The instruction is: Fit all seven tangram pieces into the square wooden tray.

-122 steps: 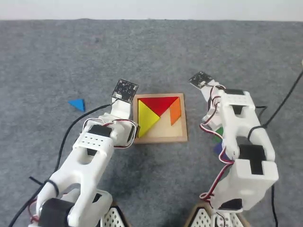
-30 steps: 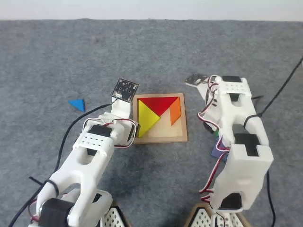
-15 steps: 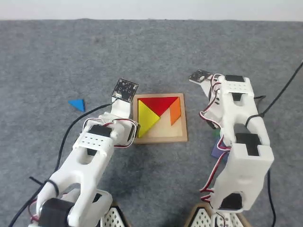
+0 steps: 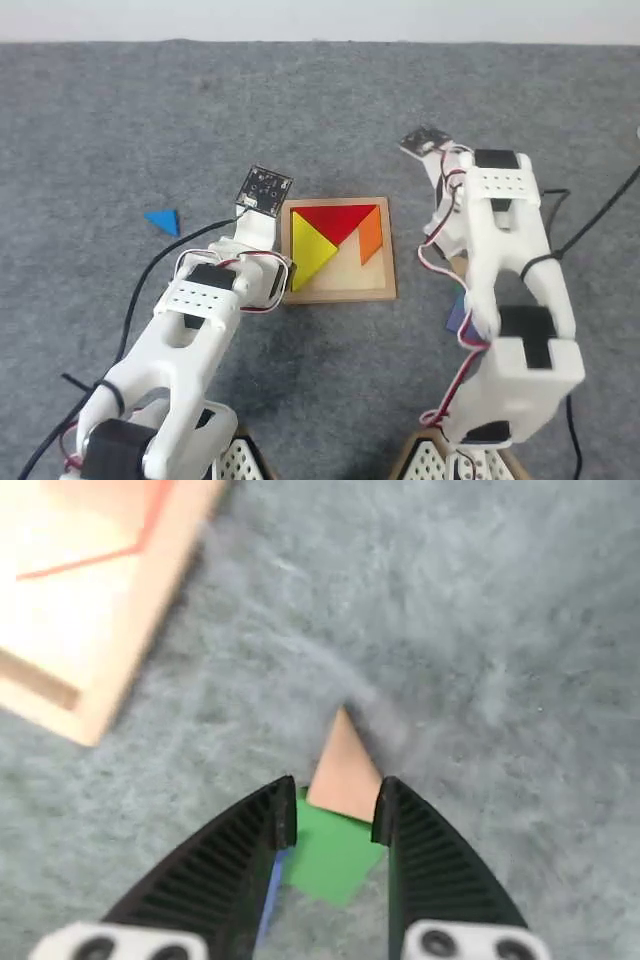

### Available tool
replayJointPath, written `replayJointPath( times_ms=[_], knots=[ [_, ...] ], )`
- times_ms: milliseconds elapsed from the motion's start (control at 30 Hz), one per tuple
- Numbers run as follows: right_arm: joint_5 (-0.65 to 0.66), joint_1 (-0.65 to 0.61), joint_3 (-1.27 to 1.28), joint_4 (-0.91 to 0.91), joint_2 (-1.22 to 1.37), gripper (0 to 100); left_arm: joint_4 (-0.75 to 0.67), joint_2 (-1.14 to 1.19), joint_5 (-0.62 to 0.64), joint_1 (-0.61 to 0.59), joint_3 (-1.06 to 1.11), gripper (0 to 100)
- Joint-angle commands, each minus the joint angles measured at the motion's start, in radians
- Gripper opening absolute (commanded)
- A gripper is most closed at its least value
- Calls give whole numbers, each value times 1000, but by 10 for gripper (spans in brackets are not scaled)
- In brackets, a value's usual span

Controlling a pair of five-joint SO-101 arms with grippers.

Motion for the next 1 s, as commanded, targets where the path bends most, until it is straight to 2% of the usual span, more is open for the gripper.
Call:
replayJointPath(
  times_ms=[0, 100, 233, 300, 967],
  knots=[
    [-12, -44, -6, 33, -111, 137, -21, -37, -6, 5, -2, 182],
    [133, -19, -3, 71, -94, 161, -21, -37, -6, 2, -2, 182],
    [325, 56, 20, 65, -12, 274, -21, -37, -6, 2, -2, 182],
    [330, 81, 35, 15, 27, 299, -21, -37, -6, 3, -2, 182],
    [324, 85, 147, -205, 107, 277, -23, -37, -6, 5, -2, 182]
  ],
)
